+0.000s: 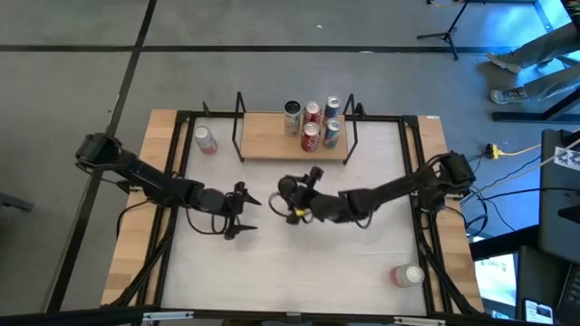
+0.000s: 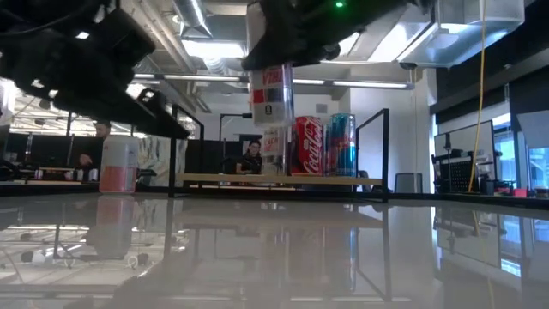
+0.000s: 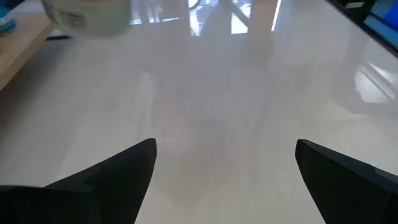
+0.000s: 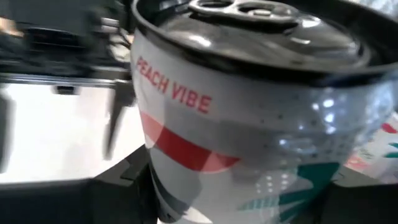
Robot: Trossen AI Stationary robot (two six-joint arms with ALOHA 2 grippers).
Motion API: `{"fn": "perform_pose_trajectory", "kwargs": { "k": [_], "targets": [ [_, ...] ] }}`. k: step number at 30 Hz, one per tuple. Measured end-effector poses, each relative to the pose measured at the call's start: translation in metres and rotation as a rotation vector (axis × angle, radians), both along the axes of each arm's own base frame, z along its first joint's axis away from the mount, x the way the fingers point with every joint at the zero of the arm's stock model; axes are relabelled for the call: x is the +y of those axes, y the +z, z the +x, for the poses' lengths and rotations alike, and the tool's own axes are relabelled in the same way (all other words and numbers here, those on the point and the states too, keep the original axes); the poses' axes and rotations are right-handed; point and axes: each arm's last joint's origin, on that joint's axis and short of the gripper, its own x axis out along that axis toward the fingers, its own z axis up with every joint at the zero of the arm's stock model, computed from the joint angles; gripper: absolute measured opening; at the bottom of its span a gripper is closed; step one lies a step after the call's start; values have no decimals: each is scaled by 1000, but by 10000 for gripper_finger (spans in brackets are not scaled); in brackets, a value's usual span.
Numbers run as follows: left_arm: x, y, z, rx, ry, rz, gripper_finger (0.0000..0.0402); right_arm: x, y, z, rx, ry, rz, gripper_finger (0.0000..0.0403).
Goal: Place canned beverage on shelf
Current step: Put the black soda can on the shelf
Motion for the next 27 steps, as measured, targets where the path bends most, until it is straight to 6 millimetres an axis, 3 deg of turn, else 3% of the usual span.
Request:
{"fn": "perform_pose_trajectory", "kwargs": {
  "k": [8,14,27],
  "targets": [
    [1,-7,-10,-29,60,8,374,-50,16,14,-22,-129,76,233],
    [1,-7,-10,-28,57,6,374,-88,7,22,-91,-216,152,233],
    [0,-5,-9,-46,60,2,374,-134,-22,34,-182,-371,193,233]
  ]
}}
